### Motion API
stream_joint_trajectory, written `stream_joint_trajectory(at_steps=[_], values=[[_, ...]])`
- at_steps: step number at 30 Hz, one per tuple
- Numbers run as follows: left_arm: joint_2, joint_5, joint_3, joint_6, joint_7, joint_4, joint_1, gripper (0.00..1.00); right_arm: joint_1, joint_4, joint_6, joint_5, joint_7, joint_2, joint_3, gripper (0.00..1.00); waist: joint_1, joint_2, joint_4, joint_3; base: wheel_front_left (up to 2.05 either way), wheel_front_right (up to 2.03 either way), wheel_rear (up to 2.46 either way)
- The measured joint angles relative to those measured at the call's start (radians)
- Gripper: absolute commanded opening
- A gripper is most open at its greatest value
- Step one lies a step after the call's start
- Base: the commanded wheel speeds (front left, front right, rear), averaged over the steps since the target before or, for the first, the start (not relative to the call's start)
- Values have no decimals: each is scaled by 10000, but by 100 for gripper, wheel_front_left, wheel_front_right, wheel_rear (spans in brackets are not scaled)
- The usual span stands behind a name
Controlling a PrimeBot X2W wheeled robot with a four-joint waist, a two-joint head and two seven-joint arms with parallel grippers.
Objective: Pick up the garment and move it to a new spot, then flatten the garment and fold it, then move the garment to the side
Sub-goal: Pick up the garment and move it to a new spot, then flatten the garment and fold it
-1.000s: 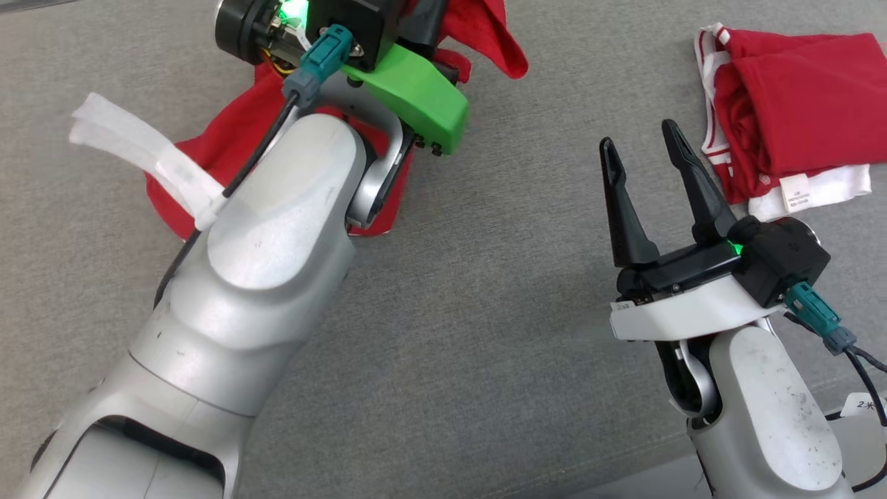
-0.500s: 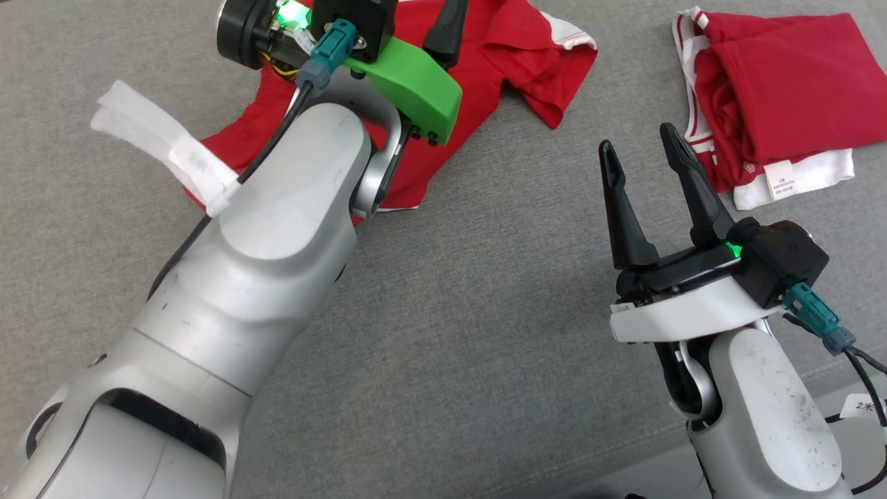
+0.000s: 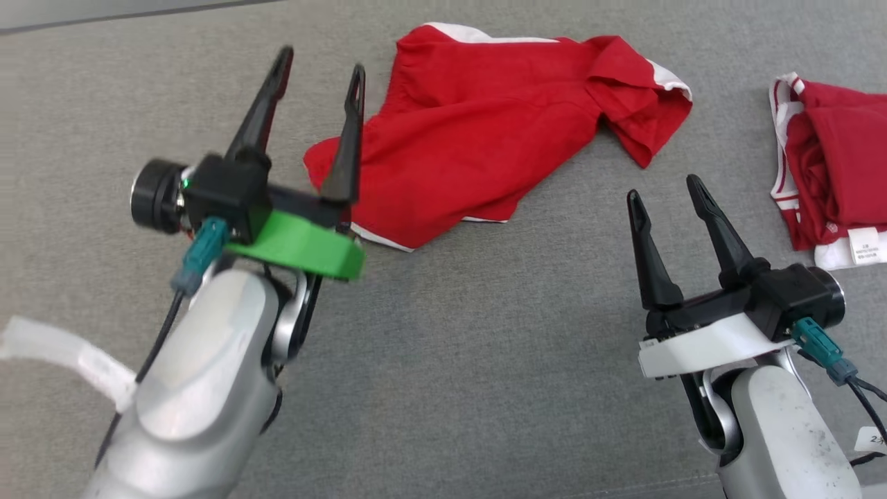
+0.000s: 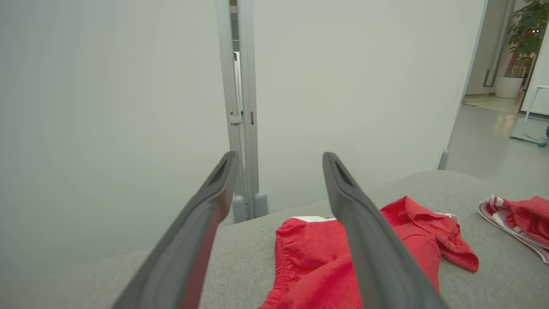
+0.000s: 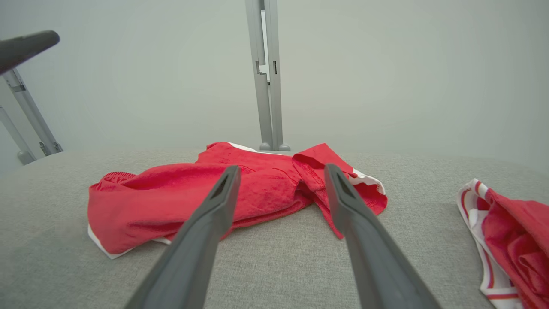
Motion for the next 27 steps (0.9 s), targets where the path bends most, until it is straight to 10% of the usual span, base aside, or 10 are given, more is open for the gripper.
stream_joint_trajectory(at_steps=[11, 27], values=[[-531, 1045, 1756, -272, -4, -1994, 3888, 100, 696, 305, 0, -58, 0, -50, -86, 100, 0, 0, 849, -1141, 0, 0, 0], [-1651, 1816, 2278, -1287, -4, -1787, 4174, 100, -129, 2773, 2, -297, 236, -867, 769, 100, 0, 0, 1986, -868, 0, 0, 0]])
